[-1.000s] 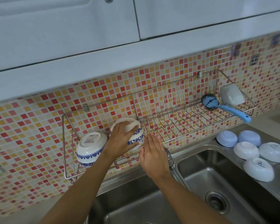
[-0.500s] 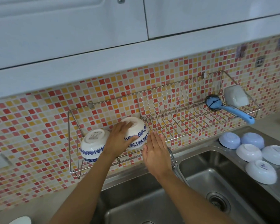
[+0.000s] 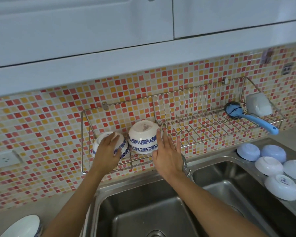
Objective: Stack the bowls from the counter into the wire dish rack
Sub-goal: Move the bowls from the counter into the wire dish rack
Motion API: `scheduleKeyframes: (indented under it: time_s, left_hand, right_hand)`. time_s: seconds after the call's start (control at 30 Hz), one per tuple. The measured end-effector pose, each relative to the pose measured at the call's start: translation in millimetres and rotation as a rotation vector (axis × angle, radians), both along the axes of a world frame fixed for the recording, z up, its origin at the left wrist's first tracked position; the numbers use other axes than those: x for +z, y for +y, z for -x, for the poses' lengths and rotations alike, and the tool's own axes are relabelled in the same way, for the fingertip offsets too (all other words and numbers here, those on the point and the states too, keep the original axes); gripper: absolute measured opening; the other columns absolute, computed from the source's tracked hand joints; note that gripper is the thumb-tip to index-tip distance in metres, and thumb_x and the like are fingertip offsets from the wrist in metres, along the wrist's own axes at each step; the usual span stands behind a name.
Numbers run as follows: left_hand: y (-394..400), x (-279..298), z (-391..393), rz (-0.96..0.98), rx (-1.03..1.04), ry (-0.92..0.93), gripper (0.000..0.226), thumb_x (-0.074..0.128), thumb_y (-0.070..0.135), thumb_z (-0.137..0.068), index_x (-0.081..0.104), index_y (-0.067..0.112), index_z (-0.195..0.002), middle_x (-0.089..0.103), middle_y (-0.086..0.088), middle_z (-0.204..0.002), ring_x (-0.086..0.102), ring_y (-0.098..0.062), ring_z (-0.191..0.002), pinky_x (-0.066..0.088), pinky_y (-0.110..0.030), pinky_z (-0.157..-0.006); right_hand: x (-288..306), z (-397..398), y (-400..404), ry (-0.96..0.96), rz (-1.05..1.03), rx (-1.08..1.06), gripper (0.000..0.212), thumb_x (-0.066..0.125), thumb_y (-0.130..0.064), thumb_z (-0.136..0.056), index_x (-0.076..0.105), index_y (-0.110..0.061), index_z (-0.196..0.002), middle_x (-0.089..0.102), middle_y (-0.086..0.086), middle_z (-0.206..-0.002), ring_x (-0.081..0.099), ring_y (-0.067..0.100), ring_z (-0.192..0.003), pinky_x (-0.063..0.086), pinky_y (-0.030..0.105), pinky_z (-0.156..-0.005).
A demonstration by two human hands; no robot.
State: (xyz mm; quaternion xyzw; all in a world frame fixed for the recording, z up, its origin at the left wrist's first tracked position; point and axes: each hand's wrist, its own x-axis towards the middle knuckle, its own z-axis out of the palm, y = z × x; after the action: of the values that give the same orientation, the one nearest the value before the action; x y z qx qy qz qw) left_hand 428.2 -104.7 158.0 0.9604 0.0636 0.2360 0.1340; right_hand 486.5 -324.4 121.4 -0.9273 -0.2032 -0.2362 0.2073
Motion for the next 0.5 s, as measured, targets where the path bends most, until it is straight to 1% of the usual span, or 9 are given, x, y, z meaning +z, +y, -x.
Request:
scheduleKeyframes:
  time_s: [0.03,0.07,0.13,0.2,0.3,0.37,0.43,0.5]
  left_hand:
    - [4.6,-2.7,4.6,0.008,0.012,0.001,0.056,0.048,0.03,-0.09,0.041,0.012,-0.142,0.035,-0.012,-0.152,0.032,-0.033,-0.139,0.025,-0.048,-0.117]
    - [7.3,-4.8,8.2,0.006,0.016,0.007,0.058,0.044,0.032,-0.089,0.039,0.013,-0.143,0.034,-0.011,-0.153,0.03,-0.032,-0.14,0.023,-0.048,-0.117]
    - [9.9,-7.9,9.3,-0.014,0.011,0.044,0.059,0.04,0.033,-0.091,0.033,0.014,-0.147,0.03,-0.01,-0.155,0.025,-0.029,-0.144,0.015,-0.045,-0.119]
    - [11.3,-7.8,5.9,-0.053,0.003,0.094,0.063,0.033,0.035,-0.09,0.025,0.015,-0.15,0.024,-0.009,-0.157,0.017,-0.026,-0.146,0.006,-0.041,-0.12]
    - [15.4,-8.9,0.9,-0.101,0.001,0.161,0.07,0.024,0.041,-0.087,0.015,0.015,-0.152,0.015,-0.008,-0.16,0.008,-0.022,-0.148,-0.001,-0.04,-0.121]
    - [13.4,-9.9,3.0,-0.081,0.016,0.151,0.07,0.02,0.044,-0.09,0.013,0.014,-0.152,0.01,-0.008,-0.161,0.004,-0.022,-0.149,-0.001,-0.039,-0.121]
    - [6.5,-12.8,9.5,-0.074,0.076,0.093,0.069,0.016,0.047,-0.094,0.012,0.011,-0.152,0.007,-0.008,-0.161,0.003,-0.022,-0.149,0.001,-0.039,-0.122]
    - [-0.8,-18.2,19.9,-0.111,0.155,0.047,0.068,0.008,0.047,-0.095,0.01,0.01,-0.152,0.006,-0.008,-0.161,0.002,-0.021,-0.149,0.001,-0.04,-0.122]
  right_hand:
    - [1.7,-1.6,3.0,0.026,0.037,0.005,0.065,0.023,-0.036,-0.094,0.01,-0.017,-0.154,0.019,0.013,-0.16,0.02,0.027,-0.148,-0.001,0.052,-0.12]
    - [1.8,-3.4,5.4,0.033,0.069,-0.001,0.066,0.017,-0.036,-0.093,0.01,-0.014,-0.154,0.015,0.011,-0.161,0.014,0.026,-0.149,-0.006,0.053,-0.119]
    - [1.1,-5.5,7.8,0.043,0.118,-0.02,0.072,0.007,-0.038,-0.088,0.016,-0.009,-0.153,0.02,0.011,-0.16,0.012,0.027,-0.149,-0.005,0.054,-0.12]
    - [0.7,-7.6,9.2,0.068,0.168,-0.021,0.073,0.006,-0.039,-0.089,0.018,-0.006,-0.152,0.024,0.012,-0.159,0.014,0.028,-0.149,-0.004,0.054,-0.12]
    - [4.5,-11.1,9.5,0.112,0.216,-0.009,0.068,0.013,-0.038,-0.093,0.011,-0.005,-0.153,0.02,0.013,-0.16,0.012,0.028,-0.149,-0.011,0.049,-0.119]
    - [5.7,-10.6,6.9,0.112,0.217,0.009,0.066,0.013,-0.037,-0.095,0.012,-0.004,-0.153,0.02,0.014,-0.16,0.011,0.028,-0.149,-0.007,0.048,-0.12]
    - [-0.1,-3.1,3.7,0.068,0.171,0.027,0.064,0.009,-0.037,-0.098,0.022,-0.004,-0.151,0.027,0.013,-0.157,0.015,0.027,-0.149,-0.001,0.048,-0.121]
    - [-11.6,8.1,2.6,0.0,0.089,0.039,0.062,0.009,-0.038,-0.101,0.031,-0.004,-0.148,0.032,0.013,-0.155,0.02,0.025,-0.147,0.005,0.048,-0.122]
